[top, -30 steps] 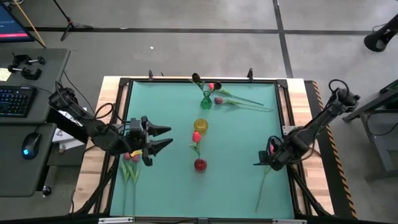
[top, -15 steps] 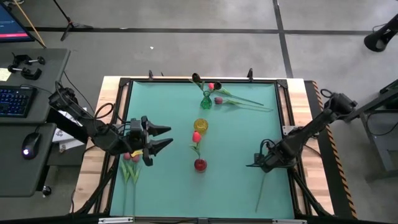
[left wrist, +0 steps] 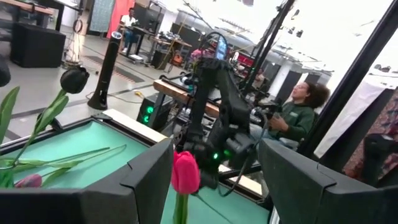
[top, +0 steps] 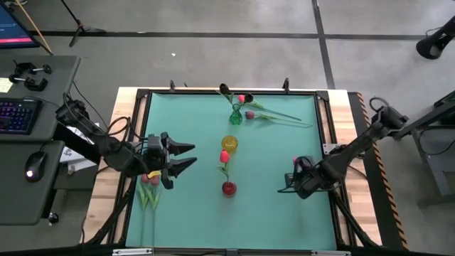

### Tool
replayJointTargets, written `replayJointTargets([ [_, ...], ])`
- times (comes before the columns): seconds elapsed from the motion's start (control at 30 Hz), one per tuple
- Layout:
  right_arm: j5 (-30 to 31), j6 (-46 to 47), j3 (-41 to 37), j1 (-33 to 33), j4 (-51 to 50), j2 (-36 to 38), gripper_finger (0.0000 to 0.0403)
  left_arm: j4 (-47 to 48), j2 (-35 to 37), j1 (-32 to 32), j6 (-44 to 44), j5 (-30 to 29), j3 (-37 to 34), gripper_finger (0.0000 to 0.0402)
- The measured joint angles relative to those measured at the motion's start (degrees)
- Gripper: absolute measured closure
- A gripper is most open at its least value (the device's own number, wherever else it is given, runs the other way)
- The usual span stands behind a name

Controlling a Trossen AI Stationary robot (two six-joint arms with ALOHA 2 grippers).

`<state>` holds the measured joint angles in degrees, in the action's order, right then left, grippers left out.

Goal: Sort flowers into vase by color
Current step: Put the bottom pink flower into the red flower vase

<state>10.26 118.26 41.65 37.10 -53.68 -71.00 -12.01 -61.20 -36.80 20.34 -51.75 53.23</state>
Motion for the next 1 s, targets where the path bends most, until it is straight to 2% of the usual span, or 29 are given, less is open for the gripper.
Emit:
replayJointTargets([
  [0.1,12.34,-8.88,5.64,0.02,1.13,3.21,0.0397,-0.11,0.27,0.0,-0.23,-0.02,0.0,0.0176],
  [0.2,23.19,-25.71,10.28,-0.61,8.75,5.48,0.0397,-0.88,0.43,0.0,-2.21,-1.68,0.0,0.0176],
  [0.27,27.02,-39.97,12.84,-1.79,16.82,5.98,0.04,-2.19,0.41,0.0,-4.22,-3.2,0.0,0.0176],
  [0.33,27.93,-55.0,14.63,-3.57,25.48,5.91,0.04,-3.76,0.41,0.02,-6.05,-4.01,0.0,0.0176],
  [0.47,23.78,-81.76,15.79,-8.14,48.73,4.75,0.0402,-6.63,0.41,0.02,-10.1,-5.95,0.0,0.0176],
  [0.57,17.35,-95.53,15.71,-11.32,62.61,3.67,0.0402,-8.63,0.41,0.02,-12.13,-7.09,0.0,0.0176],
  [0.73,5.94,-104.94,15.71,-15.14,72.86,1.54,0.0402,-8.98,0.41,0.02,-12.48,-7.5,0.0,0.0176],
  [1.0,0.13,-115.38,15.62,-17.83,78.32,-6.23,0.0403,-9.01,0.41,0.02,-12.04,-8.58,0.0,0.0176],
])
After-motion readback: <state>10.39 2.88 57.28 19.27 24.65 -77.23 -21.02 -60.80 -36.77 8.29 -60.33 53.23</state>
